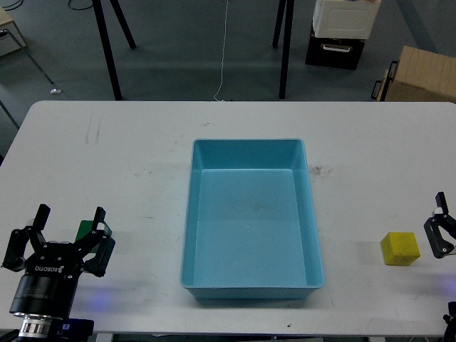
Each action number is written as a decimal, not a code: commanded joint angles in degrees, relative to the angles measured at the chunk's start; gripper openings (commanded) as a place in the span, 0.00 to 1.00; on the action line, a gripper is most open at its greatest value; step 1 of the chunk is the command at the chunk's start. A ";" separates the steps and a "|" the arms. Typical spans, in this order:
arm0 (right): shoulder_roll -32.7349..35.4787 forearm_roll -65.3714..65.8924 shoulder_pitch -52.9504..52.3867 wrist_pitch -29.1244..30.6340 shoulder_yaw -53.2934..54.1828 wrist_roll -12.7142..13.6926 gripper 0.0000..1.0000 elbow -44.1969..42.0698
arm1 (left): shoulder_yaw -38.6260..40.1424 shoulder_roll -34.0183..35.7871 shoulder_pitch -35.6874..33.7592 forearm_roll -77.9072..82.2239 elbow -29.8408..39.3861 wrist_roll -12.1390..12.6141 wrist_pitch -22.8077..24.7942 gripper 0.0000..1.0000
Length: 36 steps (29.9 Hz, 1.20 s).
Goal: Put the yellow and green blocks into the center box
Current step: 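Move the right gripper toward the yellow cube, then lower the right gripper onto the yellow cube and close it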
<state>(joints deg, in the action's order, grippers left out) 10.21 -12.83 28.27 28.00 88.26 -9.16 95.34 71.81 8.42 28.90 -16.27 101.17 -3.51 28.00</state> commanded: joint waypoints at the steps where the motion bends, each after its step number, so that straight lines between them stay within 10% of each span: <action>1: -0.02 0.09 -0.05 0.00 0.16 -0.07 1.00 -0.16 | -0.18 -0.07 -0.25 0.01 -0.01 -0.35 0.00 1.00; 8: 3.57 0.26 -0.14 -0.31 2.17 -0.15 1.00 -0.16 | -0.18 0.01 -2.26 0.09 -0.01 -0.27 0.00 1.00; 21: 53.92 8.50 -29.10 -9.80 -22.30 4.85 1.00 -8.15 | -0.62 -0.25 -6.57 0.36 -0.27 0.43 0.00 1.00; 36: 55.19 53.24 -90.82 -7.44 -94.65 27.43 1.00 -6.66 | -2.73 -0.16 -9.30 0.36 -2.82 0.43 0.00 1.00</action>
<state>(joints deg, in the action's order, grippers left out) 67.15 34.50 -53.96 18.86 4.26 13.59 87.98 69.22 8.26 19.84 -15.90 98.97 -3.12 28.00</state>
